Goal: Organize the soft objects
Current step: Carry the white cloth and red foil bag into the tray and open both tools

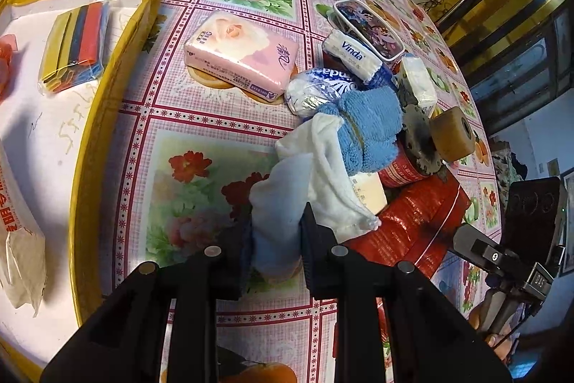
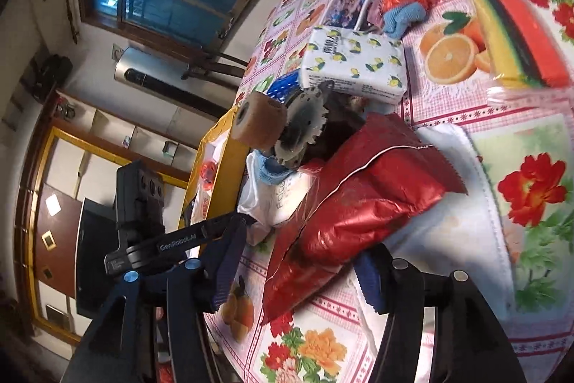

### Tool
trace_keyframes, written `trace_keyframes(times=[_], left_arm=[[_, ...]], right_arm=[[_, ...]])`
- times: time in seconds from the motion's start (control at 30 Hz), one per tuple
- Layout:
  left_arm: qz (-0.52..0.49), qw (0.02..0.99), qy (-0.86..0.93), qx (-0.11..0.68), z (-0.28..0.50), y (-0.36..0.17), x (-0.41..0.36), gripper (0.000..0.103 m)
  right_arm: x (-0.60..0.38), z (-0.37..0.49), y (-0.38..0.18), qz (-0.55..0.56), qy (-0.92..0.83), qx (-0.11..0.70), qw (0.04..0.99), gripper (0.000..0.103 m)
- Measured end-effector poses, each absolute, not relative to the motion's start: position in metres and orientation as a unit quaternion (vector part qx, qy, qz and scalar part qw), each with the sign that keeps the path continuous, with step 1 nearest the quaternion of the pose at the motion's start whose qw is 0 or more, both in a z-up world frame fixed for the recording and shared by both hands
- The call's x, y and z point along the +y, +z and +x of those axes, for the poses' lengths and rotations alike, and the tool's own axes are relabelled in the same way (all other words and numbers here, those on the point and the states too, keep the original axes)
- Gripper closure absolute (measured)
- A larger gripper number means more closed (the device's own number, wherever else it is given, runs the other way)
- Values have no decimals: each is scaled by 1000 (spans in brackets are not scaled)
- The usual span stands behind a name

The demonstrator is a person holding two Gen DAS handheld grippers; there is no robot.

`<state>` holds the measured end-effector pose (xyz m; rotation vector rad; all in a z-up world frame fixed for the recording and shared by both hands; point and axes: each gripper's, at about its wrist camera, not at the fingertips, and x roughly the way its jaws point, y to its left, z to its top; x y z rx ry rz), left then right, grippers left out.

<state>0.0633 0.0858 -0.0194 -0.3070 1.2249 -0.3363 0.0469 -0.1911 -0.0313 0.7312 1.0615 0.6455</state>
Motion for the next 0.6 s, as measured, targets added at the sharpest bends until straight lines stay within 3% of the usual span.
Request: trace_keyframes(times=[0.07, 0.6], left_arm=[[-140, 795, -156, 570, 63, -19, 85, 83], [-173, 830, -159, 507, 48, 30, 120, 84]], right_arm=[[-189, 48, -40, 334, 292, 497, 746, 76], [-204, 21, -24, 427, 372, 457, 686, 81]])
